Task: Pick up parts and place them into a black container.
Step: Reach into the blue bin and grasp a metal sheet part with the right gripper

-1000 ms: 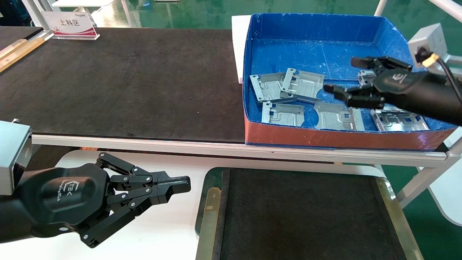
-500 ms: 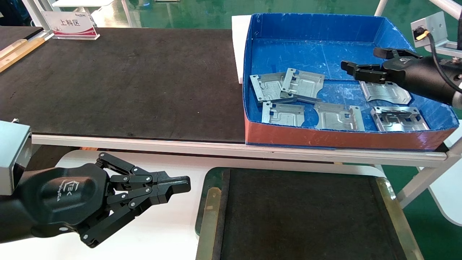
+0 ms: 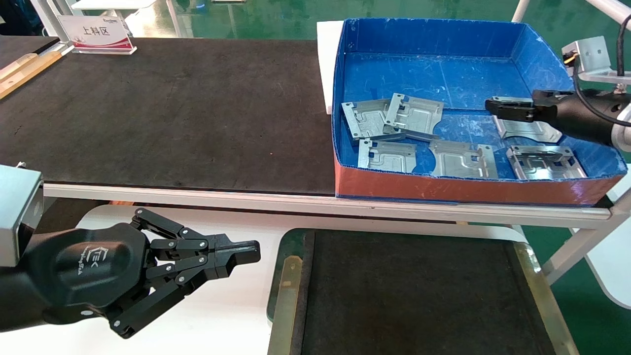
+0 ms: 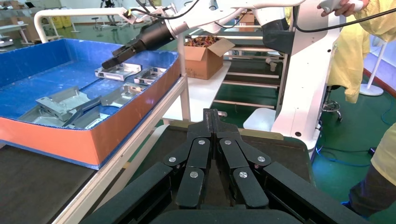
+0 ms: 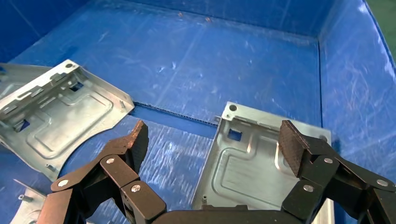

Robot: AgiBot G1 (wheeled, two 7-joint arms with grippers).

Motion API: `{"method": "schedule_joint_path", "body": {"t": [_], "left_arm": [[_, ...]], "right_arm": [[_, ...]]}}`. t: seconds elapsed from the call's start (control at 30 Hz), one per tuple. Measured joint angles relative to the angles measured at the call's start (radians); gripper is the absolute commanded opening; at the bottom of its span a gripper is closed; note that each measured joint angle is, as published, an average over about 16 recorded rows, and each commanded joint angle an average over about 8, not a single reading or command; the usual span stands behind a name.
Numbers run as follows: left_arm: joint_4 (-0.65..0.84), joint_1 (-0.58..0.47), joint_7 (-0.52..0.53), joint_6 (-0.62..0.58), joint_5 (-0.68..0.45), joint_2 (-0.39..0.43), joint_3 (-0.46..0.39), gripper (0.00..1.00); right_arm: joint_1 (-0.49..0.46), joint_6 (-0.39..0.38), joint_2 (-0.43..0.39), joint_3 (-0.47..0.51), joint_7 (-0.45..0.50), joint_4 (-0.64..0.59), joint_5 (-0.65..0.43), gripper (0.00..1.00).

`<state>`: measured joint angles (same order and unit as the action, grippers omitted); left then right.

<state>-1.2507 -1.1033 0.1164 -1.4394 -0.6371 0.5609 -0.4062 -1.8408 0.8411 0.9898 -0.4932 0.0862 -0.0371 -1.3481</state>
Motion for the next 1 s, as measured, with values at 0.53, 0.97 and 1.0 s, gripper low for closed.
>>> {"method": "schedule_joint_path", "body": {"t": [0.53, 0.97, 1.0], "left_arm": [[0.000, 0.000, 0.000, 0.000, 0.000, 0.000, 0.000, 0.76], [0.000, 0.000, 0.000, 0.000, 0.000, 0.000, 0.000, 1.00], [0.000, 0.000, 0.000, 0.000, 0.000, 0.000, 0.000, 1.00]], "right_arm": [[0.010, -0.038, 0.008, -0.013, 0.164, -0.028, -0.019, 1.00], [0.050, -0.082, 0.027, -0.003, 0.244, -0.007, -0.005, 0.17], [0.052, -0.085, 0.028, -0.003, 0.248, -0.005, -0.005, 0.05]]}}
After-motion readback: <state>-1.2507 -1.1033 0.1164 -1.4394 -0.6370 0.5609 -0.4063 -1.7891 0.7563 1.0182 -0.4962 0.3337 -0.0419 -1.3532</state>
